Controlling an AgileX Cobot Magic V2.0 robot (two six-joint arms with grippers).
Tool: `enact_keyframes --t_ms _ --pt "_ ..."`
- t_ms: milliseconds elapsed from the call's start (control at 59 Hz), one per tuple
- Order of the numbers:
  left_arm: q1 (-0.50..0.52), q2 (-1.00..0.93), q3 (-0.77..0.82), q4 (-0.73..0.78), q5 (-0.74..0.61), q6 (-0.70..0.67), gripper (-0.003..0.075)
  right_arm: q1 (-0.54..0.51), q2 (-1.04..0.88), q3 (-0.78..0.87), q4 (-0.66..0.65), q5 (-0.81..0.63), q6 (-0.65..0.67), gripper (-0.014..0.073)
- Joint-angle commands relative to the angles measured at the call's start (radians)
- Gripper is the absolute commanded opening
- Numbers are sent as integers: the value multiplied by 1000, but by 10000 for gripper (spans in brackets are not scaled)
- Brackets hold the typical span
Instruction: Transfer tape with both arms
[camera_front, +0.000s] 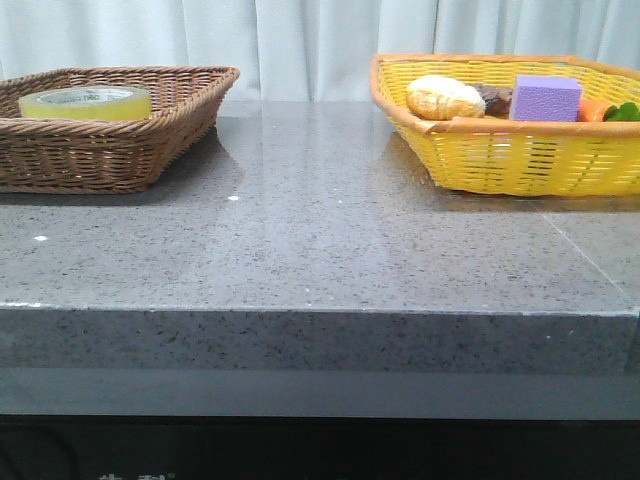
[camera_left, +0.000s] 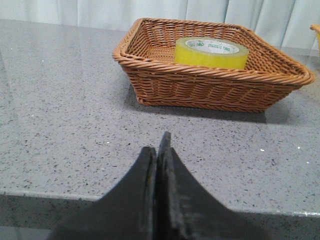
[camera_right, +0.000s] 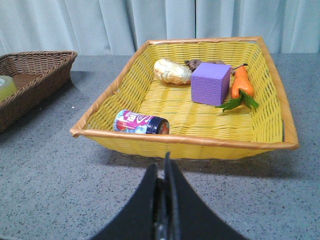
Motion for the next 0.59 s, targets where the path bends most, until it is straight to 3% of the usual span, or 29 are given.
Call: enact_keyframes --t_ms 0,356,576 --pt "3 -17 38 -5 -88 -3 -20 -5 9 -25 1 -86 -5 -69" --pt "3 -17 38 -5 -88 -3 -20 -9 8 -1 -49 -126 -19 -69" --pt "3 -17 38 -5 -88 -3 -20 -96 -68 155 -49 -229 -20 -69"
